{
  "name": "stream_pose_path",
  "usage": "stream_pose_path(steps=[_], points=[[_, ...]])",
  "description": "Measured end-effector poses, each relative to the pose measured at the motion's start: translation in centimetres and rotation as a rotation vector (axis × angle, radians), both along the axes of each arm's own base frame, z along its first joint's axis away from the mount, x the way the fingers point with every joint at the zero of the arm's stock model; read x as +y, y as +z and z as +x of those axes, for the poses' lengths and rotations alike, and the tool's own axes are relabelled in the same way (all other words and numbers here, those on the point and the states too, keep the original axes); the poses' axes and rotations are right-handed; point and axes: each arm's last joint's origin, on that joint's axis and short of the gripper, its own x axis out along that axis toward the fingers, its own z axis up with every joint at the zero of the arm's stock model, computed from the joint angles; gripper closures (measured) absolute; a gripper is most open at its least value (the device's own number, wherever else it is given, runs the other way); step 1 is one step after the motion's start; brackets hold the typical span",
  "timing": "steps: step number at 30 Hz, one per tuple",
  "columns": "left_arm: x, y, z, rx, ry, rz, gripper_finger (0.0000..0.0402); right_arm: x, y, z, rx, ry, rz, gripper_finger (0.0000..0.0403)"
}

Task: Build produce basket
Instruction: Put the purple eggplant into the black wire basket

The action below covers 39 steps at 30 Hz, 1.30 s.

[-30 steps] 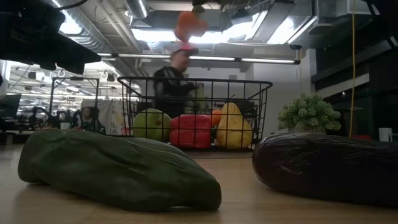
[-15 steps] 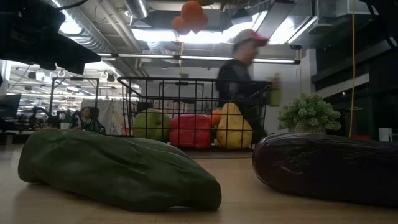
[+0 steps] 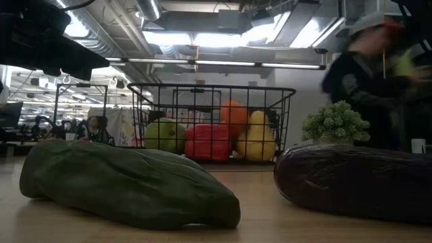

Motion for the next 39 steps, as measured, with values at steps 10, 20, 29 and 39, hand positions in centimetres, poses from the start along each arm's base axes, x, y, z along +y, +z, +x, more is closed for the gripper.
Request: stream_pose_path(steps=[10, 20, 29, 39], points=[[0.0, 0.0, 0.0, 0.000, 0.000, 0.000, 0.0308, 0.3, -2.2, 0.1, 0.174, -0.227, 0.235, 0.0331], [0.0, 0.0, 0.0, 0.000, 0.000, 0.000, 0.0308, 4.5, -8.2, -1.6, 0.687, -0.272, 0.267, 0.0331], [0.0, 0.0, 0.0, 0.000, 0.000, 0.000, 0.0308, 11.3, -13.6, -2.5, 0.921, -0.129, 0.179, 0.0331], [0.0, 0.0, 0.0, 0.000, 0.000, 0.000, 0.0308, 18.7, -18.3, -3.7, 0.889, 0.329, 0.253, 0.0331]])
